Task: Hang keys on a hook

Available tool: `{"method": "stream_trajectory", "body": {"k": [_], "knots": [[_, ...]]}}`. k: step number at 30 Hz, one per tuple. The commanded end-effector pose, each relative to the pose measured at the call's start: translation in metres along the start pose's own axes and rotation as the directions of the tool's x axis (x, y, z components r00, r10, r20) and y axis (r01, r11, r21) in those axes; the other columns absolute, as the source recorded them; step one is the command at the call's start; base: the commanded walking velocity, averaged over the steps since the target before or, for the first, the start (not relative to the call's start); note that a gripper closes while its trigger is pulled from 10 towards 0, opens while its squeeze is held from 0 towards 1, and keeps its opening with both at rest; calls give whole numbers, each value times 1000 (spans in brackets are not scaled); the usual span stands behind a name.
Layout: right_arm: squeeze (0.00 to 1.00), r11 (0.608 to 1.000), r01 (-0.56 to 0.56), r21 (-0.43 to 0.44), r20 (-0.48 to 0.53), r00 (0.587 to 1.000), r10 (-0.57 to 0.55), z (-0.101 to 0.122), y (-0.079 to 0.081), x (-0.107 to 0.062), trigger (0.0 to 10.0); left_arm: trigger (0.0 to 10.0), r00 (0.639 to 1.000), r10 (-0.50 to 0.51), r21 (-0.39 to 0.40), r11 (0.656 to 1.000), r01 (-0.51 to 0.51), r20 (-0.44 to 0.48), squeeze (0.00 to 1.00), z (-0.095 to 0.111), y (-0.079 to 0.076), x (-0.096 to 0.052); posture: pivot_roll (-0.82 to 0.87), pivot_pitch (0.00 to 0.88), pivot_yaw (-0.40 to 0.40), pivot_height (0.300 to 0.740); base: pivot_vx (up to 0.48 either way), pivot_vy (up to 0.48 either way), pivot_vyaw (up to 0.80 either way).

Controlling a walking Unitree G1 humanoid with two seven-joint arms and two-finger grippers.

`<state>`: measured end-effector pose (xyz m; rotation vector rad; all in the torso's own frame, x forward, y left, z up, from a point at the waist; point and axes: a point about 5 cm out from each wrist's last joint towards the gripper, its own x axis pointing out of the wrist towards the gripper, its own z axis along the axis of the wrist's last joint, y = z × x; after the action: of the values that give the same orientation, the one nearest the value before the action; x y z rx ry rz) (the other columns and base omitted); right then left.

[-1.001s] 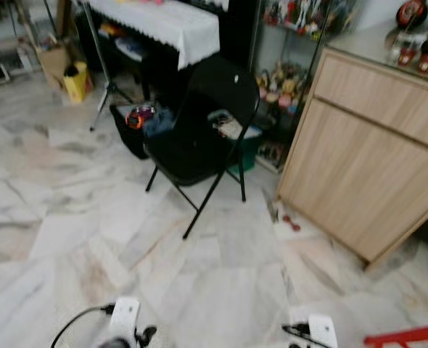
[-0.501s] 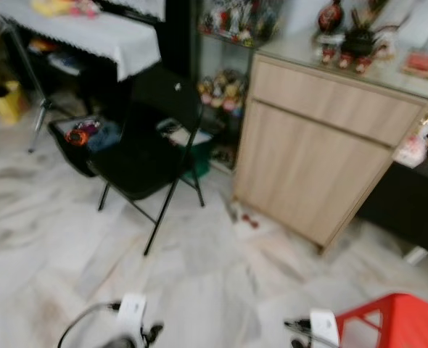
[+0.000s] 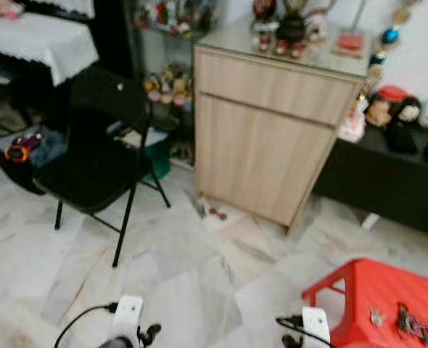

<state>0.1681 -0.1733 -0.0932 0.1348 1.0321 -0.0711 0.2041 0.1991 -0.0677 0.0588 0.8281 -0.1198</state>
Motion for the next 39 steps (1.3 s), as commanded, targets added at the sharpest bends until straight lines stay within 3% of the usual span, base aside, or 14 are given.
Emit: {"method": "stream_trajectory", "body": {"k": [1, 4, 16, 28, 39], "knots": [[0, 1000, 2, 11, -3, 1000, -2, -1, 0, 0, 10000, 10000, 1000, -12, 29, 1000, 12, -13, 0, -4, -1, -1, -2, 0, -39, 740, 0, -480, -563], [0, 1000, 2, 12, -4, 1000, -2, -2, -1, 0, 10000, 10000, 1000, -13, 27, 1000, 14, -15, 0, -4, -2, -1, -1, 0, -40, 740, 0, -480, -563], [0, 1000, 20, 15, -5, 1000, -20, -5, -15, -3, 10000, 10000, 1000, -2, 13, 1000, 2, -21, 0, -6, -1, -1, 0, 0, -42, 740, 0, 0, -559], [0, 1000, 12, 20, -5, 1000, -12, -6, -7, -2, 10000, 10000, 1000, 4, 30, 1000, -4, -22, 0, -6, 0, -1, 2, 0, -43, 740, 0, 0, -558], [0, 999, 18, 35, 7, 1000, -18, -4, -3, -1, 10000, 10000, 1000, 17, 36, 999, -17, -18, 0, -6, 2, -2, 2, 0, -43, 740, 0, -221, 0]]}}
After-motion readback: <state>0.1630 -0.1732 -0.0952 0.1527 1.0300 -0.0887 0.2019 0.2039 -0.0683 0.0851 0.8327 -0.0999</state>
